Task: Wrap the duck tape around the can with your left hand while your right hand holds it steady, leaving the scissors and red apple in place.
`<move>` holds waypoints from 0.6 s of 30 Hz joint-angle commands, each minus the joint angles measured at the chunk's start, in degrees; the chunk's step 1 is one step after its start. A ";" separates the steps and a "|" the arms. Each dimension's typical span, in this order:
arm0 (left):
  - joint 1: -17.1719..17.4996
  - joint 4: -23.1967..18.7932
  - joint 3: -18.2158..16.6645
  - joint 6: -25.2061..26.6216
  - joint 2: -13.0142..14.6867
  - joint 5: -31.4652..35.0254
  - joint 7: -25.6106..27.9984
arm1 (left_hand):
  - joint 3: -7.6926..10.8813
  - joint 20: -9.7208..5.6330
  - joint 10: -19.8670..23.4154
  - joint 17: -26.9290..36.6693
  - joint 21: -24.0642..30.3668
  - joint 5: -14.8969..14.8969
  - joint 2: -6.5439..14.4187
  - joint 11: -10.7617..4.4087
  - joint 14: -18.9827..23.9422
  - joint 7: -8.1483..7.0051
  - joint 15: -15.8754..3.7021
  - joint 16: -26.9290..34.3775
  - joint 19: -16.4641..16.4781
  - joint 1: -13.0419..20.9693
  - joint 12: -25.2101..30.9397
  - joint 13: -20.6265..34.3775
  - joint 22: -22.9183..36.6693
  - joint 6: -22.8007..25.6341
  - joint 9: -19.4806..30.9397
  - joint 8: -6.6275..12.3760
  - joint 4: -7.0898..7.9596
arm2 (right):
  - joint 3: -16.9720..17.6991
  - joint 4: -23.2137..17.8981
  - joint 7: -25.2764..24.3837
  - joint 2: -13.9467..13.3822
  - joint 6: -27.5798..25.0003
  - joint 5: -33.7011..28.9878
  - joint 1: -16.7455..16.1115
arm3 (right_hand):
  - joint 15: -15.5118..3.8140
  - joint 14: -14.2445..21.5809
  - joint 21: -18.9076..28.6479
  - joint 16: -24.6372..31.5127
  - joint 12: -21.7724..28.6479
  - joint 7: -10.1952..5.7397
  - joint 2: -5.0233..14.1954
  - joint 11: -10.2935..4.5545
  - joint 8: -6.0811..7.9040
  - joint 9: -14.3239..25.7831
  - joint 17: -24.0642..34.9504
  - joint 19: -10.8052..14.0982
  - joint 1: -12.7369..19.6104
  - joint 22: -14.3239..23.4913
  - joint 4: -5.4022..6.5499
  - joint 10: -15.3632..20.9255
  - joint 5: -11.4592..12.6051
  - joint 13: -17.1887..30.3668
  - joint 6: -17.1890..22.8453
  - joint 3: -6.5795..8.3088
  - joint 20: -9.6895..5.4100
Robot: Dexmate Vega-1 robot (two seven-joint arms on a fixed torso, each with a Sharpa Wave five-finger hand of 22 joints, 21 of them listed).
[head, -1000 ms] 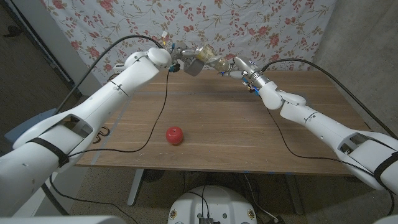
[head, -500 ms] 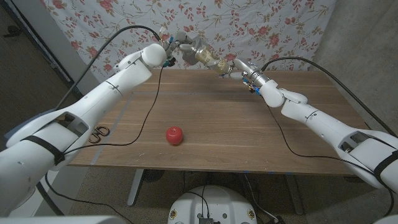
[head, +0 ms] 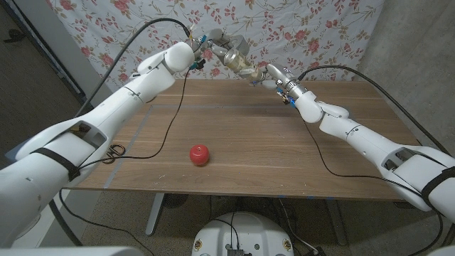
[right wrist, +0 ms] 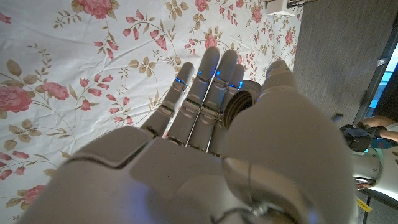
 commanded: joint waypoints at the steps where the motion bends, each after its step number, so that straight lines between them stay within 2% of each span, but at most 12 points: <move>1: -1.80 1.03 0.34 -6.04 -2.98 3.52 -1.65 | -0.43 -0.69 5.72 -0.33 0.77 -0.78 7.92 -4.99 -0.45 -6.54 -6.30 -0.41 0.25 8.89 -0.63 -0.40 0.11 7.90 -0.49 0.02 0.68 | -0.28 1.20 -3.02 -0.02 2.40 -0.96 0.35 | -5.52 0.26 0.35 -0.24 -0.22 -5.50 7.23 -0.01 -0.36 0.03 0.11 -0.05 6.77 0.07 0.04 0.26 0.50 0.12 5.40 -0.40 -6.90; 4: -1.87 0.57 0.20 -6.23 -3.28 4.14 -2.03 | -1.45 -0.83 6.03 -0.84 1.05 -1.26 7.67 -4.90 -0.50 -6.97 -6.30 -0.67 0.21 9.40 -1.18 -0.92 0.04 9.05 -1.19 0.11 0.83 | -0.37 1.45 -2.36 -0.07 2.47 -0.68 0.45 | -5.52 0.30 0.36 -0.34 -0.29 -5.48 7.25 0.04 -0.37 0.02 0.07 -0.08 6.81 0.07 0.09 0.29 0.59 0.07 5.46 -0.50 -6.90; 5: -1.80 0.15 0.19 -6.04 -3.27 4.65 -1.97 | -2.66 -0.78 6.74 -1.61 1.24 -1.54 7.45 -4.88 -0.38 -7.66 -6.29 -1.01 0.09 10.13 -1.72 -1.46 -0.13 10.70 -2.18 0.28 1.03 | -0.38 1.48 -1.89 -0.14 2.65 -0.39 0.48 | -5.52 0.31 0.37 -0.35 -0.31 -5.45 7.26 0.10 -0.37 0.02 0.06 -0.06 6.82 0.07 0.10 0.29 0.60 0.04 5.48 -0.51 -6.91; 8: -1.90 -0.57 -0.16 -5.54 -3.36 4.46 -3.35 | -3.99 -0.56 7.59 -2.37 1.09 -1.43 7.35 -4.82 -0.04 -8.69 -6.28 -1.20 -0.89 10.81 -1.93 -1.32 -0.27 11.42 -3.37 -0.01 1.42 | -0.55 1.18 -0.61 -0.42 2.50 -0.23 0.59 | -5.53 0.36 0.39 -0.48 -0.37 -5.47 7.30 -0.02 -0.41 0.04 0.01 -0.08 6.88 0.06 0.17 0.23 0.70 0.10 5.45 -0.62 -6.88; 11: -2.04 -1.24 -0.87 -5.39 -3.55 2.97 -5.14 | -5.92 0.17 7.59 -2.52 0.82 -0.52 7.65 -4.83 -0.81 -9.22 -6.22 -1.30 -2.25 11.88 -2.54 -0.14 -0.36 10.64 -4.87 -0.84 2.09 | -0.49 0.95 6.76 -0.61 2.62 4.06 1.20 | -5.54 0.40 0.39 -0.55 -0.37 -5.50 7.35 0.09 -0.44 0.05 -0.02 -0.12 6.93 0.06 0.21 0.36 0.77 0.08 5.44 -0.68 -6.84; 13: -2.07 -1.27 -1.26 -6.14 -3.69 2.15 -5.50 | -6.41 0.23 7.26 -2.43 0.73 -0.03 8.00 -4.85 -1.44 -9.41 -6.19 -1.42 -2.48 12.24 -2.86 0.39 -0.42 10.77 -5.25 -0.83 2.35 | -0.93 0.04 11.31 -1.12 1.59 4.96 1.85 | -5.54 0.48 0.38 -0.62 -0.43 -5.45 7.45 0.29 -0.44 0.07 -0.06 -0.21 6.98 0.06 0.27 0.50 0.83 -0.04 5.48 -0.73 -6.75; 18: -1.70 -1.85 -1.64 -7.65 -3.89 2.01 -4.81 | -7.14 -0.17 6.42 -2.42 0.81 0.54 9.26 -4.99 -1.64 -9.34 -6.24 -1.28 -2.56 13.42 -3.70 1.17 -0.42 11.86 -5.39 -0.11 2.60 | -0.91 -0.45 12.12 -0.99 1.02 4.83 1.70 | -5.50 0.58 0.45 -0.75 -0.48 -5.17 7.51 0.35 -0.51 0.04 -0.12 -0.15 7.04 0.06 0.37 0.48 0.93 0.02 5.47 -0.87 -6.67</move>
